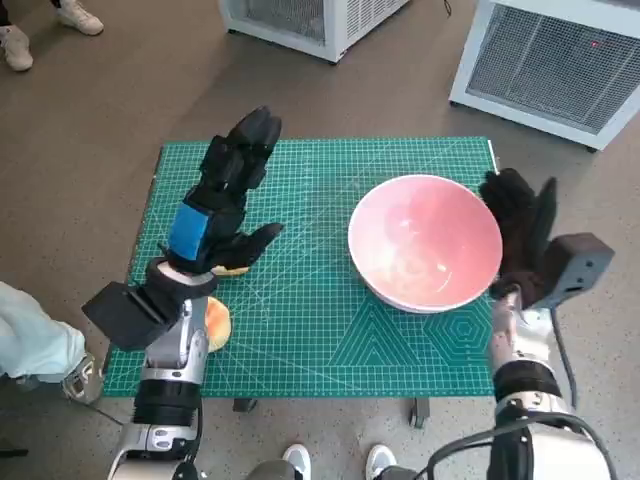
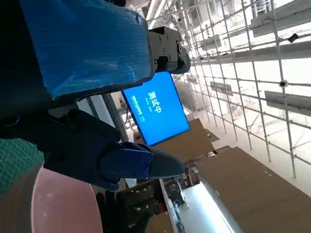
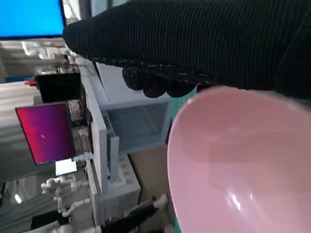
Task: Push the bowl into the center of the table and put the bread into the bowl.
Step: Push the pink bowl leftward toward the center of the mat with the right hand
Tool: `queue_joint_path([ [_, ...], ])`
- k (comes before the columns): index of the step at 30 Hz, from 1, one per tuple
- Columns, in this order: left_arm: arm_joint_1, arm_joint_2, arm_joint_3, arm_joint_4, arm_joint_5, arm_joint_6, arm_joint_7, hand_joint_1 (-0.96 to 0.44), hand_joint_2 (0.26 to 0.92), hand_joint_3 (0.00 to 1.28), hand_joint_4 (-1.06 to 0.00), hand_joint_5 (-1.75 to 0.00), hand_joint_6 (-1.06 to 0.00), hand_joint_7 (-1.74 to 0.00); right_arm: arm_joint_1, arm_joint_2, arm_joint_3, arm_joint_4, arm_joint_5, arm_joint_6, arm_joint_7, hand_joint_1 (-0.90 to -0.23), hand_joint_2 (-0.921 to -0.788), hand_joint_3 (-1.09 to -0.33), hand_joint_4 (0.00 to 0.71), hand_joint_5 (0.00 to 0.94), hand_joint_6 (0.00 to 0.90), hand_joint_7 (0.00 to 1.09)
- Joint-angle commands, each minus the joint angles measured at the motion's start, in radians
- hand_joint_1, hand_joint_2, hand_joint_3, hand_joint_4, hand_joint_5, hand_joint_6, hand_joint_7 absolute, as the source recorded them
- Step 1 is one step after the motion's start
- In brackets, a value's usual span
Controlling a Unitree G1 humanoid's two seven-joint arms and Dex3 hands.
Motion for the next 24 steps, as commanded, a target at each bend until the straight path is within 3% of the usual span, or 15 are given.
queue_joint_path([
  [1, 0.02, 0.008, 0.003, -0.026, 0.001, -0.002, 0.006, -0.72, 0.921, 0.28, -0.15, -0.01, 0.0, -0.44, -0.028, 0.042, -0.018, 0.016, 0.015, 0.03, 0.013, -0.596, -0.921, -0.898, 0.18, 0.002, 0.156, 0.25],
  [24, 0.088, 0.033, 0.009, -0.123, 0.006, 0.041, 0.03, -0.72, 0.921, 0.27, -0.16, 0.0, -0.01, -0.41, -0.116, 0.13, -0.049, 0.024, 0.013, 0.092, 0.016, -0.586, -0.921, -0.895, 0.19, 0.003, 0.172, 0.24],
])
